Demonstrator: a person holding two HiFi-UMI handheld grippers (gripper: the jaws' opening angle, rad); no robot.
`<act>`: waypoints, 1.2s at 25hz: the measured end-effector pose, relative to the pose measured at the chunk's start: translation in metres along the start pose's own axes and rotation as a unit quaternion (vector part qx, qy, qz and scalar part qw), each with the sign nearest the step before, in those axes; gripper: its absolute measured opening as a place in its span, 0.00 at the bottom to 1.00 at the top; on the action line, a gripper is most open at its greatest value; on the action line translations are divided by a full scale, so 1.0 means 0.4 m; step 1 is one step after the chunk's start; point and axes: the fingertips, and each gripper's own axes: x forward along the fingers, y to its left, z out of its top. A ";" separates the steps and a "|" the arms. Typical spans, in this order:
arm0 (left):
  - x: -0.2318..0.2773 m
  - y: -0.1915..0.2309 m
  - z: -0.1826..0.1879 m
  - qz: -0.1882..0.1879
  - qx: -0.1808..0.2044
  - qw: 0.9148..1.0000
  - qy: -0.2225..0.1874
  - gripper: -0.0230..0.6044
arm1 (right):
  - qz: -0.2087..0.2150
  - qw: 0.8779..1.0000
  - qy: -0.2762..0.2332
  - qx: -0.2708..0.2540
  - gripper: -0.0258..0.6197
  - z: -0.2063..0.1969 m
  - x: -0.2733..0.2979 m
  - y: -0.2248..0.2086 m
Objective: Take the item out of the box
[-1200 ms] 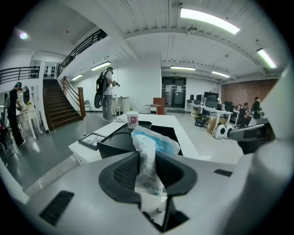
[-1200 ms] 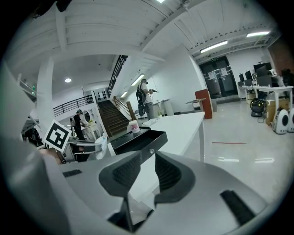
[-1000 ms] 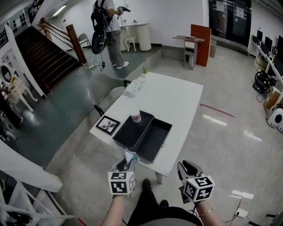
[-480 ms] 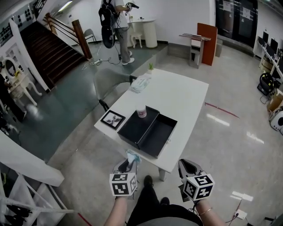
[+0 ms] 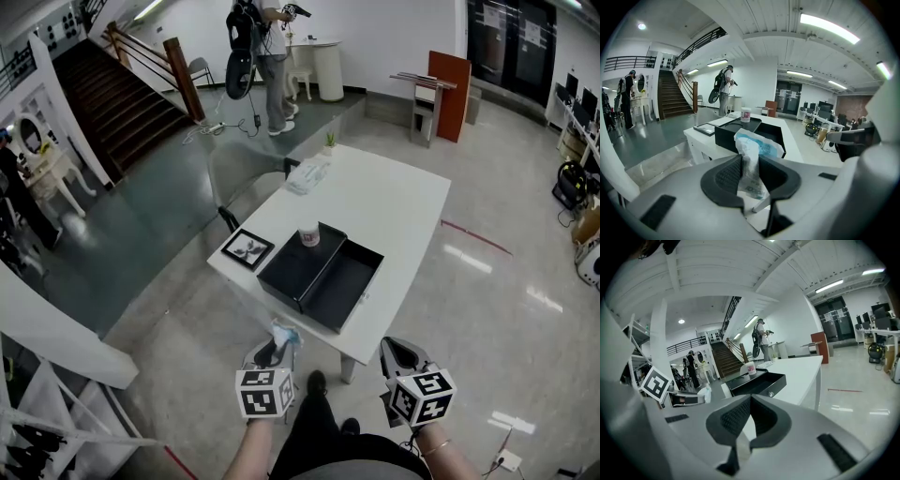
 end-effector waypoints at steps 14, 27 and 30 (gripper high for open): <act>-0.022 -0.011 -0.017 0.003 -0.016 1.000 0.000 0.21 | 0.017 1.000 0.011 -0.009 0.04 -0.011 0.008 0.020; -0.028 -0.013 -0.006 -0.006 -0.032 0.999 -0.011 0.21 | 0.021 0.999 0.023 -0.014 0.04 -0.025 0.015 0.029; -0.029 -0.018 -0.004 -0.008 -0.033 0.999 -0.010 0.21 | 0.024 0.999 0.025 -0.016 0.04 -0.028 0.015 0.034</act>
